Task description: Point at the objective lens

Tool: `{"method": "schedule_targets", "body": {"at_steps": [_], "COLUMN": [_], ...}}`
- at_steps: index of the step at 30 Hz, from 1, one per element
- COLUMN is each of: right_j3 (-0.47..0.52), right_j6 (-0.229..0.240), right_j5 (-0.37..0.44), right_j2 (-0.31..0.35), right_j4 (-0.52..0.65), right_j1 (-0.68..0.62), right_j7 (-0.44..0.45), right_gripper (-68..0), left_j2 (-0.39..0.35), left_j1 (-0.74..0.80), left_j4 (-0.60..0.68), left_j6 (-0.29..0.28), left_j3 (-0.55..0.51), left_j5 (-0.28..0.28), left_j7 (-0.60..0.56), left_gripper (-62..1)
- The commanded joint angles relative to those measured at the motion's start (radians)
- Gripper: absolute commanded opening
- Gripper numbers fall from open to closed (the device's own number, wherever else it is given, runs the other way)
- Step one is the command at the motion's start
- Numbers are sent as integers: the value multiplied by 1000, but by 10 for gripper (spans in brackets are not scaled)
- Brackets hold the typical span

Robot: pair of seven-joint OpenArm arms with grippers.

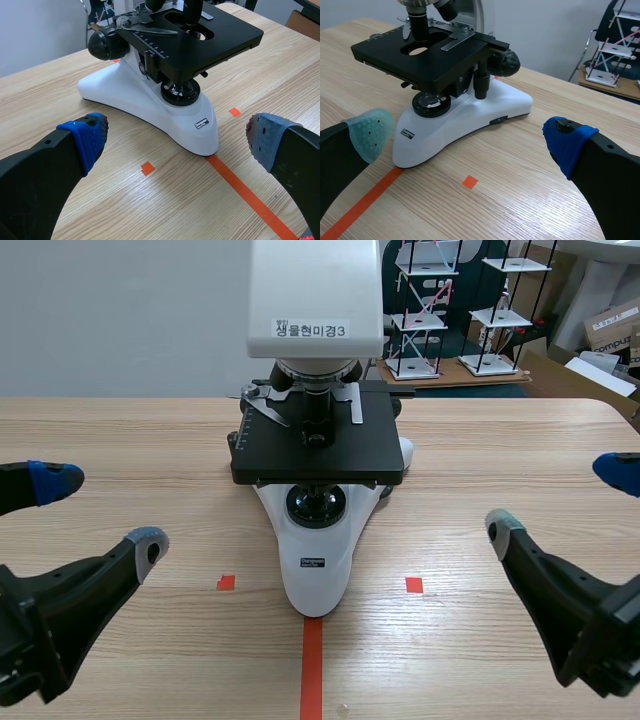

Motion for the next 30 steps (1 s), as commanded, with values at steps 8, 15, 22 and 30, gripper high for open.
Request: {"method": "schedule_targets", "body": {"at_steps": [8, 15, 22, 30], "right_j3": [9, 9, 9, 9], "right_j6": [0, 0, 0, 0], "right_j5": [14, 14, 14, 14], "right_j2": [16, 16, 16, 16], "right_j4": [14, 14, 14, 14], "right_j1": [32, 32, 32, 32], "right_j7": [0, 1, 0, 0], "right_gripper": [-4, -4, -4, -4], "left_j2": [0, 0, 0, 0], "left_j1": [2, 2, 2, 2], "left_j4": [15, 15, 15, 15], "left_j6": [-1, -1, -1, -1], "left_j3": [3, 3, 3, 3], "left_j5": [-10, -10, -10, -10], "left_j7": [-12, -12, -12, -12], "left_gripper": [-28, -28, -28, -28]}}
